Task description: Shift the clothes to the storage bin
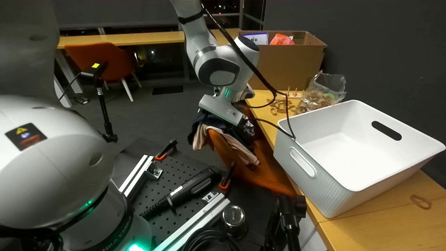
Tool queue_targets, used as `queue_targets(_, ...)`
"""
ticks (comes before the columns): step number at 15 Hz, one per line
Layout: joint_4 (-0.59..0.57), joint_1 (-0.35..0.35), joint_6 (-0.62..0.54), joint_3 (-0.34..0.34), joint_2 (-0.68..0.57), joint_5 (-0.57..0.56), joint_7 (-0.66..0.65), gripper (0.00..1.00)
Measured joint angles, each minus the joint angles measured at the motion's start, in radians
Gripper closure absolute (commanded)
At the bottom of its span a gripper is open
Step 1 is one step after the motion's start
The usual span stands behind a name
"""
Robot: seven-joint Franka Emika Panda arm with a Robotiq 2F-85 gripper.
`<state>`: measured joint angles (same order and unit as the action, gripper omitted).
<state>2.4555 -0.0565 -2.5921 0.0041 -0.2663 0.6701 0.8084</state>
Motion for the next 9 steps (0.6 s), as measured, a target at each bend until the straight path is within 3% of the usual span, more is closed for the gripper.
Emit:
queue_targets(7,-0.144,-0.041,-0.097,0.127,-0.137,0.130,0.078,0.00)
queue_targets(8,-0.165,-0.042,-0.101,0.132,-0.160,0.130,0.078,0.07)
queue_targets(9,-0.182,-0.043,-0.101,0.136,-0.182,0.130,0.078,0.26)
